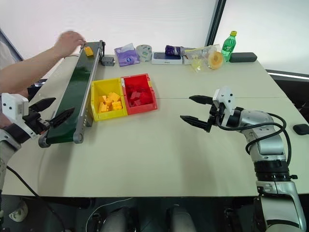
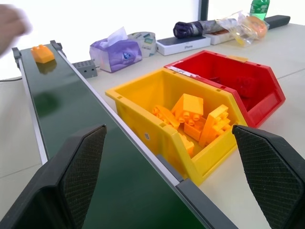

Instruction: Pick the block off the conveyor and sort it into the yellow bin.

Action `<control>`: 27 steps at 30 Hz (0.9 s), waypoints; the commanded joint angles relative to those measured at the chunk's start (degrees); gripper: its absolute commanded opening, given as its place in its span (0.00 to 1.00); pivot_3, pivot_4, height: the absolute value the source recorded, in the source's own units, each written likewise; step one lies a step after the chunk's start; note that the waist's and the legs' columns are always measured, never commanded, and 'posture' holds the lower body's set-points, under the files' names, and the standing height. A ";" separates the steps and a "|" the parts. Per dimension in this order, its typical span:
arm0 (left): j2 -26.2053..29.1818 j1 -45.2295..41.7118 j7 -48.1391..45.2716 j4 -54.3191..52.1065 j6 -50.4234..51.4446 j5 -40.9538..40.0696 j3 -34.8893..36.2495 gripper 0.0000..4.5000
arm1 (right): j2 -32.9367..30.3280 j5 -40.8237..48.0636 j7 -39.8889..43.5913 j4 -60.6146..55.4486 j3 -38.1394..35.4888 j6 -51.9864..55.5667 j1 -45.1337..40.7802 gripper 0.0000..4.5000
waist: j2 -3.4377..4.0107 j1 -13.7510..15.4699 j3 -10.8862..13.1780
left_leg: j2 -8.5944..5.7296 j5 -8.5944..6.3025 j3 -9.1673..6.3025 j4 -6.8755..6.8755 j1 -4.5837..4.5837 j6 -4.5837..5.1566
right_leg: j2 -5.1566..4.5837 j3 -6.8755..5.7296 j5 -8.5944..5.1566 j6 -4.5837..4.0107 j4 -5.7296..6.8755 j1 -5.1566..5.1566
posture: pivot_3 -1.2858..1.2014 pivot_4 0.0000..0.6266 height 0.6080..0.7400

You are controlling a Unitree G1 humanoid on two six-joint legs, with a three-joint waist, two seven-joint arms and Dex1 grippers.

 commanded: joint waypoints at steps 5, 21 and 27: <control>0.25 0.37 -0.39 -3.13 0.56 -1.81 1.38 0.99 | -0.16 0.52 0.37 -0.82 -0.80 -0.70 -1.20 1.00 | 0.00 -0.01 0.00 | 0.00 0.00 0.00 0.00 0.00 0.00 | 0.00 0.00 0.00 0.00 0.00 0.00 | 0.52 0.24 1.00; 0.43 1.54 -1.14 -3.91 0.65 -1.85 1.57 0.99 | 0.10 0.42 0.45 -0.41 -0.47 -0.69 -1.57 1.00 | 0.00 -0.01 0.00 | 0.00 0.00 0.00 0.00 0.00 0.00 | 0.00 0.00 0.00 0.00 0.00 0.00 | 0.52 0.24 1.00; 0.04 3.08 -0.32 -4.76 0.77 -2.58 3.41 0.99 | 0.31 0.28 0.77 0.12 -0.20 -0.78 -1.97 1.00 | 0.00 -0.02 0.00 | 0.00 0.00 0.00 0.00 0.00 0.00 | 0.00 0.01 0.00 0.00 0.00 0.00 | 0.52 0.24 1.00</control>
